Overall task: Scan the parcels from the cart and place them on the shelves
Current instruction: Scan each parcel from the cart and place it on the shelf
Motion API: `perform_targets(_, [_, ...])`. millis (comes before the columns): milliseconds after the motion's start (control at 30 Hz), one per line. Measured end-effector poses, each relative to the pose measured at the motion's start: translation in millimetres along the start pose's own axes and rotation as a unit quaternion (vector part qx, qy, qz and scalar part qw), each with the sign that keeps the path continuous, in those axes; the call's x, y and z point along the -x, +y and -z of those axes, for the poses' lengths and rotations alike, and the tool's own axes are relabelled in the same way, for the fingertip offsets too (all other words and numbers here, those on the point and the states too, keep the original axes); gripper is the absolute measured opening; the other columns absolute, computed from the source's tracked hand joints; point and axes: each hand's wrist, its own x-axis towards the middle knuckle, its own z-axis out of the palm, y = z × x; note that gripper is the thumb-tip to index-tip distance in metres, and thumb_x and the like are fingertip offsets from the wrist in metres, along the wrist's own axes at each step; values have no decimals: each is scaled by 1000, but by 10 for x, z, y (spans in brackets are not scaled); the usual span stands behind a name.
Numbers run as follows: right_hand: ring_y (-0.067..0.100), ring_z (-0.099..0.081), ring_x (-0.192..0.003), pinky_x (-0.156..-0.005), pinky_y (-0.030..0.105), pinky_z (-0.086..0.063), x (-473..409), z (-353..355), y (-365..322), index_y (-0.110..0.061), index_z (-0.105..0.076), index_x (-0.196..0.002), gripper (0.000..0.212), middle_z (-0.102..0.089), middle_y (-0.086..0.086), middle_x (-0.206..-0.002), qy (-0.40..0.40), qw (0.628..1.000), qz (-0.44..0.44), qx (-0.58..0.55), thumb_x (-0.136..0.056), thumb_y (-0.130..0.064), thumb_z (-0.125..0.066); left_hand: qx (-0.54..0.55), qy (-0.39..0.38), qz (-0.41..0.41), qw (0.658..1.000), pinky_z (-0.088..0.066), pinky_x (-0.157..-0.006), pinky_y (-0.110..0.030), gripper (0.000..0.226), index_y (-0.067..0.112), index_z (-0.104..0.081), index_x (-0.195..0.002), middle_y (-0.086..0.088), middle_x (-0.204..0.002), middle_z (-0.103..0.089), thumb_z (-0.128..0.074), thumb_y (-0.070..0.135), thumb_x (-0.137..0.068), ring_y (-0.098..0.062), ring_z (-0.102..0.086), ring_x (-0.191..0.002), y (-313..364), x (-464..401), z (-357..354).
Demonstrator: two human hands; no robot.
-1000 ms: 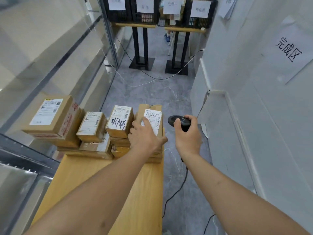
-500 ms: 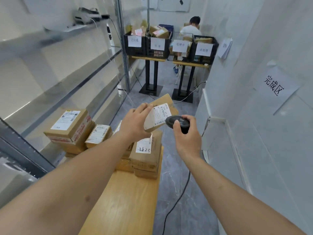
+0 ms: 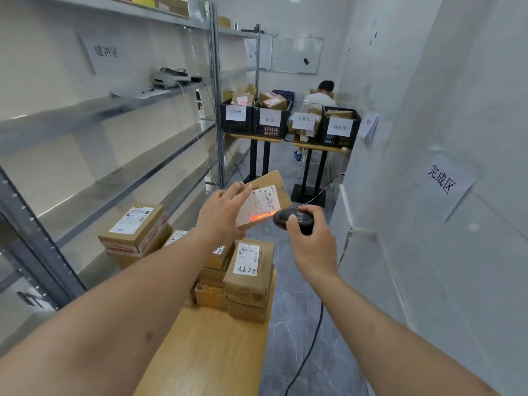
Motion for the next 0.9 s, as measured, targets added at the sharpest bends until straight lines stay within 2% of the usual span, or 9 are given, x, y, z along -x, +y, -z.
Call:
perform_targets(200, [10,-67,-86,-70,35,-55,183,24,-159,-43,-53,-117,20,-69,-13,-100,-11,1000,18,-2,-99,-50,-57,-28,17,22,999,-46,-109,-40,124,29,-12,-167,7,-166,-21,-90,52,-74,-28,-40,-136,-24,238,204])
perform_targets(333, [7,-66,-86,-64,25,-47,316,80,-248,-39,-55,-119,19,-69,-10,-102,-28,999,33,-10,-101,-45,-59,-35,22,33,999,-47,-106,-37,123,30,-11,-167,6,-166,-22,-89,51,-75,-26,-40,-136,-19,424,291])
perform_targets(433, [7,-66,-88,-64,24,-47,424,75,-322,-38,-56,-122,21,-68,-11,-103,-34,999,28,-20,-102,-45,-58,-21,19,53,998,-47,-106,-39,121,27,-11,-167,5,-164,-23,-87,53,-77,-27,-39,-137,-14,569,370])
perform_targets(533, [6,-64,-90,-66,23,-46,527,-12,-447,-37,-56,-123,22,-68,-9,-103,-18,999,19,-45,-103,-46,-59,21,24,107,994,-49,-106,-47,117,24,-14,-166,0,-160,-28,-82,62,-78,-30,-42,-136,-23,728,482])
perform_targets(633, [2,-60,-88,-62,19,-40,684,-160,-624,-35,-54,-124,23,-65,-10,-102,-22,998,8,-60,-104,-47,-57,32,34,160,986,-54,-99,-49,112,17,-21,-161,-8,-151,-35,-74,72,-79,-34,-52,-126,-96,923,589])
perform_targets(700, [5,-62,-88,-63,22,-44,789,-285,-714,-36,-52,-124,24,-65,-9,-102,-34,997,-3,-71,-104,-49,-56,48,35,179,982,-58,-94,-48,110,16,-21,-161,-11,-151,-36,-71,72,-81,-34,-55,-124,-167,1057,648])
perform_targets(800, [13,-66,-88,-71,35,-56,1003,-486,-921,-38,-50,-122,25,-66,-8,-100,-47,995,-10,-82,-102,-52,-55,54,47,203,977,-58,-97,-49,109,15,-20,-162,-13,-156,-34,-71,70,-83,-35,-53,-131,-357,1334,777])
perform_targets(900, [12,-64,-87,-72,36,-55,1277,-691,-1174,-35,-50,-122,25,-64,-11,-97,-66,995,-1,-80,-103,-51,-55,41,64,232,970,-56,-98,-47,108,15,-22,-162,-13,-155,-36,-69,73,-83,-34,-51,-131,-614,1680,926])
